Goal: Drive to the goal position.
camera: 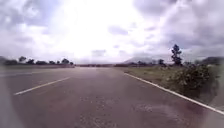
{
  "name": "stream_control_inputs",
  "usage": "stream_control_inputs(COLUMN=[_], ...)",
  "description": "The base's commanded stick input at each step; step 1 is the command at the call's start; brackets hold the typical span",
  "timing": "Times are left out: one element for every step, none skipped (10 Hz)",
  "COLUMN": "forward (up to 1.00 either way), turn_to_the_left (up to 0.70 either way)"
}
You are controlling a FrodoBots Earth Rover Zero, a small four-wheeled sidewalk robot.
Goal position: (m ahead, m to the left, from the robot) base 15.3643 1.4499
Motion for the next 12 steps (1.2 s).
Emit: stream_control_inputs(forward=[1.0,1.0,1.0,1.0,1.0,1.0,1.0,1.0,1.0,1.0,1.0,1.0], turn_to_the_left=[0.0,0.0,0.0,0.0,0.0,0.0,0.0,0.0,0.0,0.0,0.0,0.0])
